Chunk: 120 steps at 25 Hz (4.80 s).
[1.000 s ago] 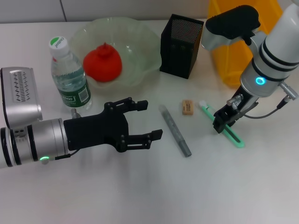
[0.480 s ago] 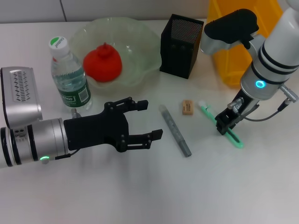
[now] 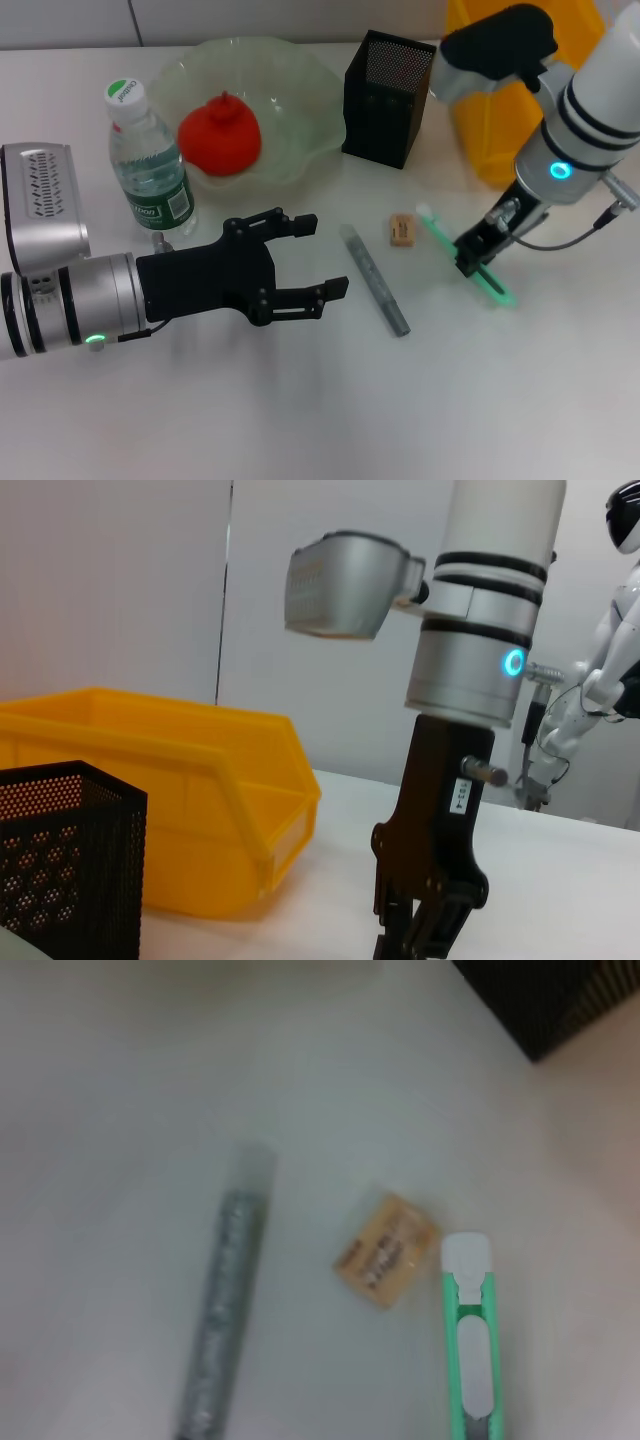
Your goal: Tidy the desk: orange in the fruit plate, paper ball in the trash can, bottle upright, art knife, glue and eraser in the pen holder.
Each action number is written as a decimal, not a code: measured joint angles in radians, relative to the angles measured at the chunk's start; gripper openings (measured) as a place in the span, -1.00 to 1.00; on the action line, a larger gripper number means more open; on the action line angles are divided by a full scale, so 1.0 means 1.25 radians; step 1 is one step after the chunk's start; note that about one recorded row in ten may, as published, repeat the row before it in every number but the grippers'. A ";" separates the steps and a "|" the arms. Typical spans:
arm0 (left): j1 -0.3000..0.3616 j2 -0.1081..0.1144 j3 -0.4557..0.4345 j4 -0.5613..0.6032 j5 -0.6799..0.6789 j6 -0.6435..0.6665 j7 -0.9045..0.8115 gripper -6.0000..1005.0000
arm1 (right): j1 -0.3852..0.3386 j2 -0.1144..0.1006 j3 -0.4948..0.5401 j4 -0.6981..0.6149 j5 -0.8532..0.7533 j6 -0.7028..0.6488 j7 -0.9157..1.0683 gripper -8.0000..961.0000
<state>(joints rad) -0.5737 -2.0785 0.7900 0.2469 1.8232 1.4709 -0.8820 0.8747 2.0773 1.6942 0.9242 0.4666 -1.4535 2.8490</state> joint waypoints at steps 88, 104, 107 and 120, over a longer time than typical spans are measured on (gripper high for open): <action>-0.022 0.004 -0.005 0.005 -0.086 -0.066 -0.063 0.69 | -0.187 0.012 -0.021 -0.170 1.151 0.778 -1.262 -0.62; -0.025 0.005 -0.005 0.010 -0.087 -0.066 -0.063 0.69 | -0.179 0.012 -0.025 -0.173 1.153 0.788 -1.237 0.19; -0.026 0.006 -0.005 0.010 -0.087 -0.066 -0.063 0.69 | -0.183 0.012 -0.020 -0.169 1.170 0.782 -1.234 0.40; -0.026 0.006 -0.005 0.010 -0.087 -0.065 -0.058 0.69 | -0.255 0.012 0.168 -0.117 1.235 0.344 -1.232 0.58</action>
<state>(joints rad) -0.6060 -2.0709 0.7838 0.2593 1.7150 1.3901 -0.9550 0.5564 2.0922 1.9046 0.7780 2.0101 -1.0236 1.3093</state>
